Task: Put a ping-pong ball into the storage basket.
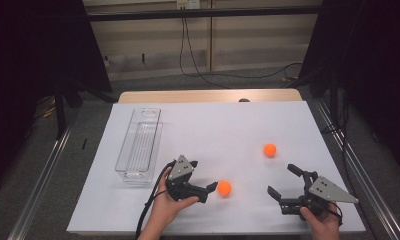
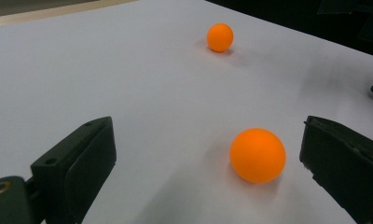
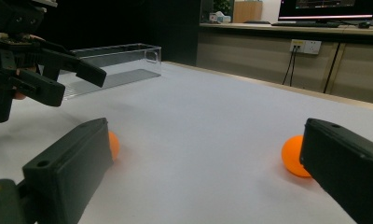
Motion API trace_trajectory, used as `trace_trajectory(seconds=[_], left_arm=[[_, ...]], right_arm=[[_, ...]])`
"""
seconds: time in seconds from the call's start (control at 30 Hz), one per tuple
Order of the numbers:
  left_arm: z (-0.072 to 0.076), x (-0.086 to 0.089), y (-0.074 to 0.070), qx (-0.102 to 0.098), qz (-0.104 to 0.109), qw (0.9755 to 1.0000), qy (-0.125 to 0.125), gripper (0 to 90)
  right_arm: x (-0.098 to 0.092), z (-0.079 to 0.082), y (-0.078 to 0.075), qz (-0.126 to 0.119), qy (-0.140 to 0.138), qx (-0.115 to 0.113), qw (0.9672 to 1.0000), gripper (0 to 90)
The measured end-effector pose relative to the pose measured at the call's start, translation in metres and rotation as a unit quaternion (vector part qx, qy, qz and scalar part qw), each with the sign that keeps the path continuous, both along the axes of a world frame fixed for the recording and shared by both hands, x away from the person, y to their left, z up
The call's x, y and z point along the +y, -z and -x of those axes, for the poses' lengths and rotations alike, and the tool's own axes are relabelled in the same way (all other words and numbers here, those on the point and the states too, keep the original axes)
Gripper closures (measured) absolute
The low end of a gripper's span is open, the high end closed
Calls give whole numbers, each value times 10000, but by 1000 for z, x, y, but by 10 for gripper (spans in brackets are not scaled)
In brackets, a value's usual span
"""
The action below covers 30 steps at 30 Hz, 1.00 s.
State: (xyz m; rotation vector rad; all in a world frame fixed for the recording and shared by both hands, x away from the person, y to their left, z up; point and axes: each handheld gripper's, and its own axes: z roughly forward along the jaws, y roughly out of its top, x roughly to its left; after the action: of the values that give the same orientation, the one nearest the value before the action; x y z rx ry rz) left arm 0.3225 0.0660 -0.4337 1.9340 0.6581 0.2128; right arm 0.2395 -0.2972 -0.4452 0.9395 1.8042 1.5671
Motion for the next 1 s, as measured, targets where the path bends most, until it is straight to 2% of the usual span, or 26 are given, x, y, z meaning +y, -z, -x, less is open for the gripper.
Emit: trace_trajectory(seconds=[1.0], left_arm=[[0, -17, 4, 41, -210, 9995, 239, 58]], right_arm=[[0, 0, 0, -7, -11, 4, 10000, 17]])
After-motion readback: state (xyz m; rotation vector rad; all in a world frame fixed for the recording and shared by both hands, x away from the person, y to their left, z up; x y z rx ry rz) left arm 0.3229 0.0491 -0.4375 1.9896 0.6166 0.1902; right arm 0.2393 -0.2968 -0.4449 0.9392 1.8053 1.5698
